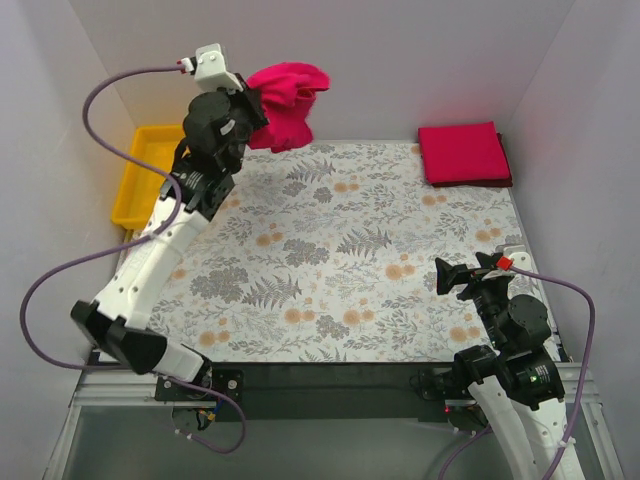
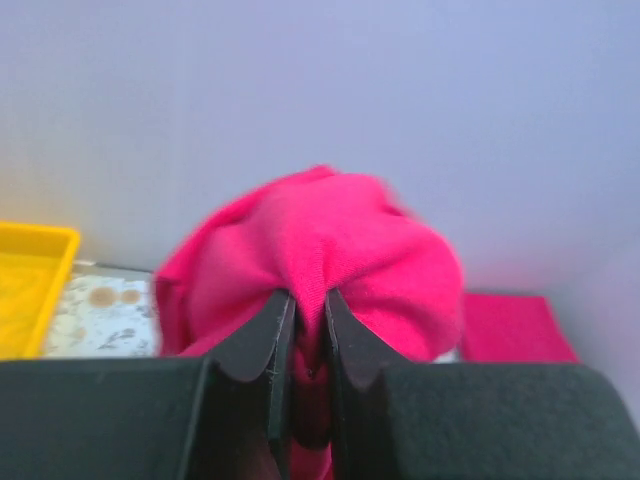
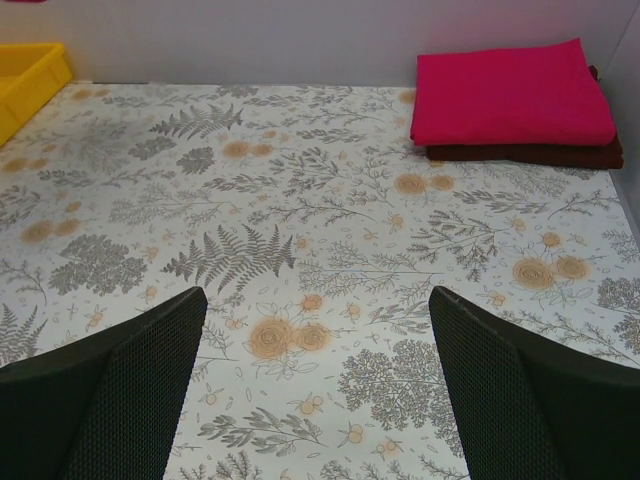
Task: Fold and stack the t-shirts
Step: Move the tshirt to the center of the board
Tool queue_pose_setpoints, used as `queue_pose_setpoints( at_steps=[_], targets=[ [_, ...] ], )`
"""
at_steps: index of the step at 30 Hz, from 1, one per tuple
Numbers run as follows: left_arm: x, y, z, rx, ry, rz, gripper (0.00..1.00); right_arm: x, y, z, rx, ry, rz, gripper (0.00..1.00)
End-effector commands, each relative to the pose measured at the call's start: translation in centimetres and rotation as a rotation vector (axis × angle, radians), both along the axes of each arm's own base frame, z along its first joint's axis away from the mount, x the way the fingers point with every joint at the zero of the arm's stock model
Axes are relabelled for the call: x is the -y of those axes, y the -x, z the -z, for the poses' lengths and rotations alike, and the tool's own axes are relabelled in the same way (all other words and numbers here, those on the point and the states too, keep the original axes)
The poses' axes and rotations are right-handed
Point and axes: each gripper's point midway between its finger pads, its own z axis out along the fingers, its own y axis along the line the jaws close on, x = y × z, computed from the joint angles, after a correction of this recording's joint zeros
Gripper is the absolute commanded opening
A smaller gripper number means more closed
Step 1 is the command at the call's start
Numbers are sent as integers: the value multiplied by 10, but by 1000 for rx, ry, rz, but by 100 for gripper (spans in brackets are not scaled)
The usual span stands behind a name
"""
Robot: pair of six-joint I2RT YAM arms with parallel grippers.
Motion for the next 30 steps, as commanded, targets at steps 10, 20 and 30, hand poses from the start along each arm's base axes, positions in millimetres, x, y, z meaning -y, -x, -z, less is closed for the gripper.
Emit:
queue_pose_setpoints(
  at_steps=[10, 20, 30],
  targets=[
    [-29, 90, 178, -340, -29, 54, 77, -16, 1, -3, -59, -18, -76, 98],
    [-3, 171, 287, -638, 66, 313, 79, -59, -14, 31, -386, -90, -221, 98],
    [40, 228, 341, -844, 139, 465, 79, -88, -32, 116, -744, -125, -263, 85]
  ],
)
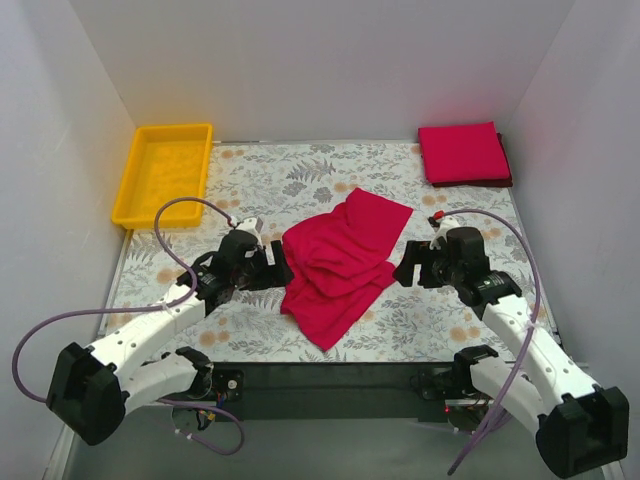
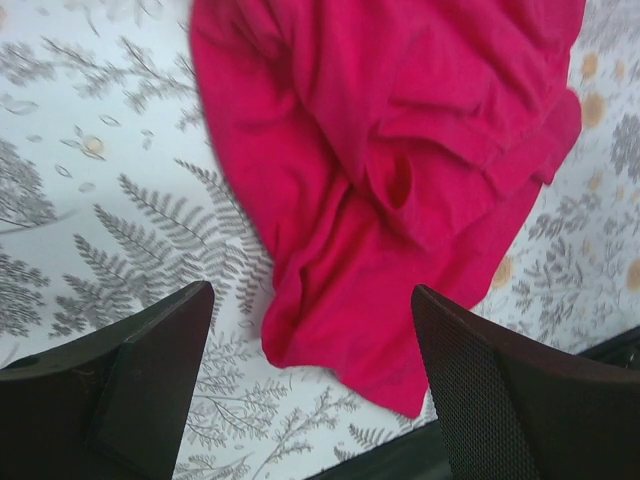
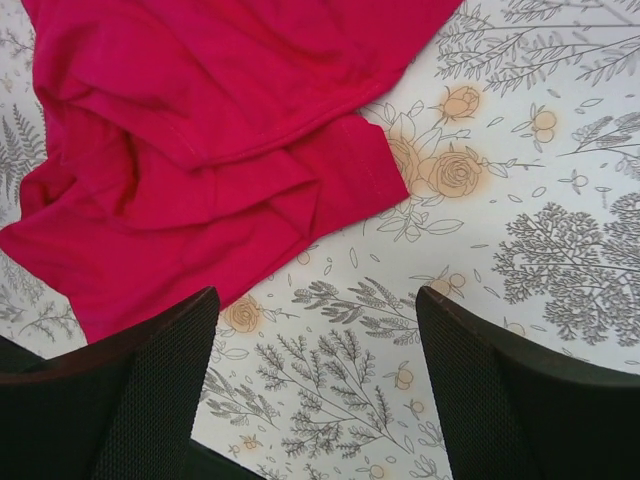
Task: Fold and stack the t-shirts
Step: Move the tshirt to the center of the board, then flatten the tshirt out
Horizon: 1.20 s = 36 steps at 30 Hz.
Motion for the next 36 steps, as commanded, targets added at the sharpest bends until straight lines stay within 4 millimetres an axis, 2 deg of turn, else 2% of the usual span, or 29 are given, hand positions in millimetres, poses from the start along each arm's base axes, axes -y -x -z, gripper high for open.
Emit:
queue_pose_setpoints(
  at_steps=[1, 3, 5, 6, 8, 9, 17, 21, 22, 23, 30, 32, 34, 36],
  targets=[
    [20, 13, 2, -44, 39, 46, 79, -17, -15, 0, 0, -83, 0, 84],
    [24, 9, 4, -40, 8, 36, 79, -20, -27, 5, -5, -89, 20, 81],
    [28, 7, 5, -40, 6, 31, 79, -21, -46, 0, 28, -94, 53, 78],
    [29, 5, 7, -39, 4, 22, 78, -22, -52, 12, -7, -76, 61, 77],
    [32, 3, 13, -53, -1, 8, 78, -25, -66, 10, -1, -71, 61, 76],
    [32, 1, 14, -50, -5, -1, 78, -27, -71, 22, -35, -60, 61, 75],
    [43, -13, 12, -14, -28, 15, 77, -32, -109, 46, -68, -17, 78, 72],
    [47, -16, 17, -24, -46, 16, 77, -27, -118, 64, -103, 17, 104, 71],
    [46, -18, 19, -24, -51, 7, 77, -29, -125, 61, -78, 9, 107, 70],
    [45, -22, 20, -16, -61, -6, 77, -29, -126, 69, -93, 18, 108, 69],
    [52, -33, 26, -21, -88, 0, 76, -36, -135, 88, -138, 25, 80, 65],
    [51, -33, 33, -33, -104, 3, 76, -42, -138, 92, -147, 10, 62, 56],
    [50, -32, 40, -46, -117, 2, 76, -46, -140, 96, -158, -2, 51, 53],
    [49, -31, 48, -62, -129, 2, 76, -50, -144, 98, -160, -19, 44, 44]
  ],
)
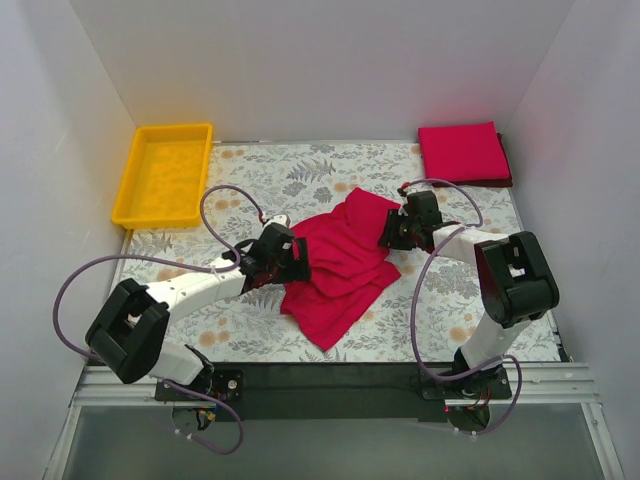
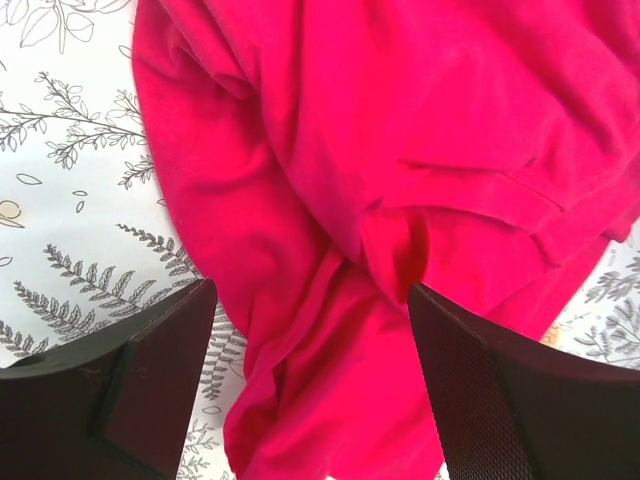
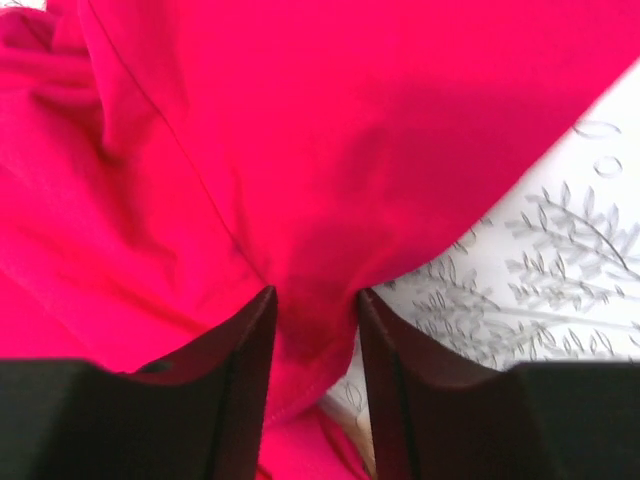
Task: Fold and stack the t-shirts
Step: Flatten the tshirt out
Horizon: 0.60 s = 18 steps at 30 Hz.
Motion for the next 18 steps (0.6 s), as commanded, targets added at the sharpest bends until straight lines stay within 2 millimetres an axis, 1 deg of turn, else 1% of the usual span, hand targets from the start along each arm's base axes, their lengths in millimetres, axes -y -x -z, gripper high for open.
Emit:
queue_pose_setpoints(
  at_steps=[1, 2, 3, 4, 6, 7, 8, 9, 10, 11, 13, 14, 16, 17, 18],
  targets=[
    [4, -9, -2, 27, -8, -2, 76, -9, -11, 0, 10, -36, -18, 37],
    [4, -8, 3, 18, -17, 2, 76, -9, -13, 0, 16, -33, -13, 32],
    [4, -8, 4, 16, -19, 4, 75, -9, -16, -6, 31, -34, -12, 19],
    [5, -8, 5, 11, -18, 9, 74, -9, -19, -10, 45, -32, -9, 12],
    [7, -8, 11, -2, -25, 18, 73, -7, -29, -31, 106, -27, 3, 1],
    [8, -8, 13, -10, -25, 24, 72, -3, -32, -39, 131, -11, 20, 1],
    [9, -8, 14, -13, -27, 26, 72, -1, -36, -60, 186, -14, 30, 1],
    [9, -8, 14, -13, -25, 27, 72, 3, -39, -72, 219, -4, 43, 1],
    [9, -7, 14, -15, -25, 27, 72, 11, -43, -84, 258, 33, 68, 1],
    [9, -6, 13, -15, -19, 24, 72, 14, -43, -109, 317, 31, 78, 1],
    [8, -5, 8, -6, -4, 19, 72, 30, -46, -131, 380, 89, 126, 1],
    [9, -4, 6, -2, 6, 20, 72, 33, -44, -150, 423, 90, 133, 1],
    [9, -1, 5, -1, 21, 20, 72, 35, -43, -166, 460, 91, 130, 1],
    [10, 0, 6, -7, 28, 24, 72, 36, -36, -171, 459, 90, 123, 1],
    [11, 3, 7, -18, 35, 28, 72, 36, -35, -177, 469, 85, 121, 1]
  ],
)
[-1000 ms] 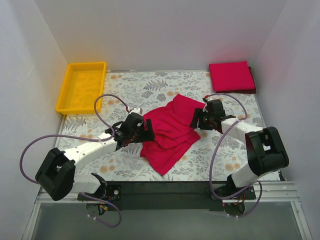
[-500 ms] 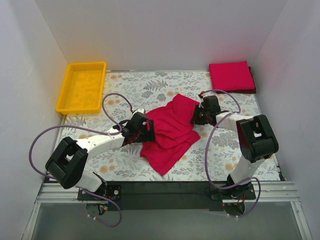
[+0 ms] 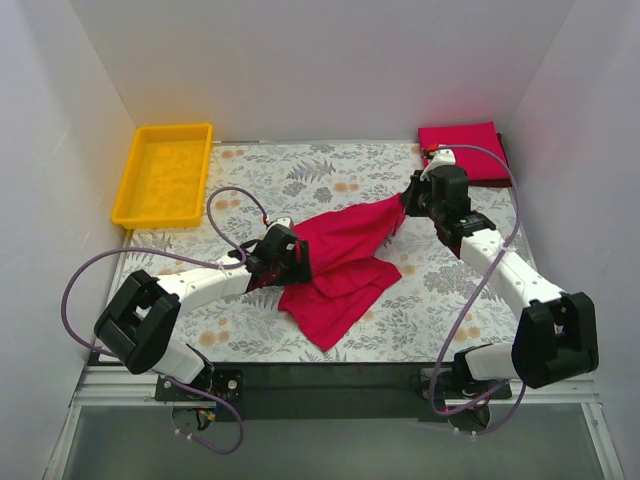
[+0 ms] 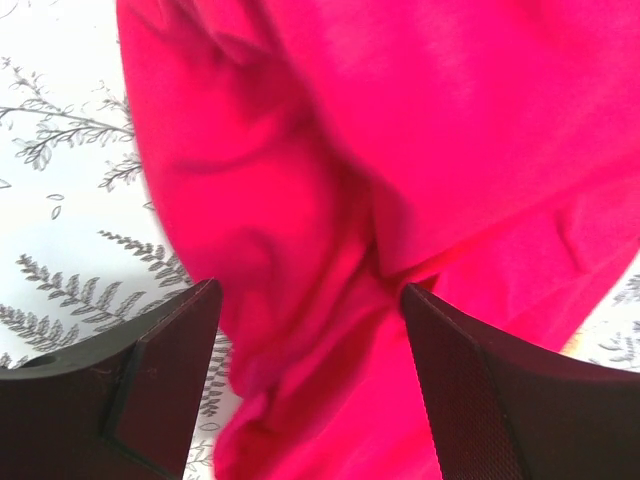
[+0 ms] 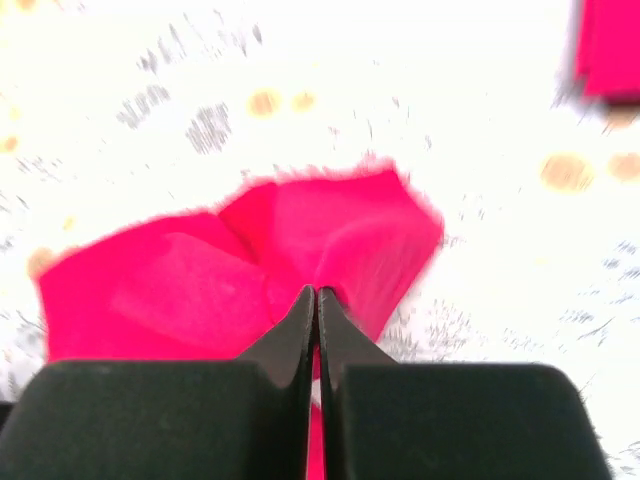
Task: Fold and stack the t-shirts
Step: Flatten the tshirt out
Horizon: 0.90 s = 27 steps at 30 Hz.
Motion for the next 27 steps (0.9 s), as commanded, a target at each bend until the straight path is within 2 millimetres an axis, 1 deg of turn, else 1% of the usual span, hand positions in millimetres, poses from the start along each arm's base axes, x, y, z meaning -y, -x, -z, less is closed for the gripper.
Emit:
queue_pose_setpoints(
  at_steps=[1, 5, 7, 8, 10, 11, 12, 13, 14, 15, 16, 17, 18, 19, 20, 21, 22, 23, 24, 25, 26, 27],
  targets=[
    [9, 4, -10, 15, 56, 18, 72, 11, 1, -30, 70, 34, 24, 1],
    [14, 15, 5, -38, 51, 38, 72, 13, 13, -45, 100, 18, 14, 1],
    [15, 22, 12, -58, 39, 47, 72, 13, 16, -50, 110, 16, 10, 1],
    [14, 23, 17, -69, 28, 48, 72, 14, 17, -55, 124, 16, 12, 1],
    [11, 24, 25, -80, 1, 42, 72, 19, 19, -59, 132, 28, 28, 1],
    [9, 22, 28, -79, -13, 35, 70, 22, 21, -66, 151, 31, 36, 1],
    [6, 21, 36, -90, -40, 26, 64, 24, 22, -70, 159, 37, 45, 1],
    [3, 18, 40, -86, -66, 15, 60, 29, 24, -73, 167, 49, 62, 1],
    [5, 12, 39, -75, -80, 17, 56, 32, 28, -82, 189, 50, 71, 1],
    [3, 9, 50, -92, -118, 16, 42, 35, 29, -89, 204, 53, 80, 1],
    [3, 5, 53, -92, -144, 18, 34, 40, 32, -92, 209, 67, 92, 1],
    [7, -15, 45, -41, -179, 26, 26, 44, 38, -105, 241, 65, 101, 1],
    [6, -25, 52, -41, -218, 26, 15, 46, 41, -113, 257, 70, 106, 1],
    [6, -38, 49, -18, -249, 33, 0, 50, 44, -126, 285, 71, 117, 1],
    [6, -57, 39, 27, -281, 20, 0, 54, 53, -137, 306, 81, 116, 1],
    [21, -92, 8, 123, -277, 33, 0, 57, 58, -148, 326, 85, 117, 1],
    [22, -117, -3, 159, -287, 14, 0, 57, 63, -158, 348, 87, 107, 1],
    [27, -139, -23, 211, -275, 5, 0, 60, 74, -180, 391, 84, 101, 1],
    [38, -182, -77, 337, -235, -21, 0, 62, 79, -191, 415, 81, 95, 1],
    [43, -200, -94, 378, -222, -30, 0, 60, 90, -205, 450, 71, 71, 1],
    [47, -217, -116, 428, -204, -32, 0, 61, 97, -223, 489, 69, 56, 1],
    [56, -245, -177, 550, -142, -61, 0, 60, 103, -231, 507, 63, 40, 1]
  ],
)
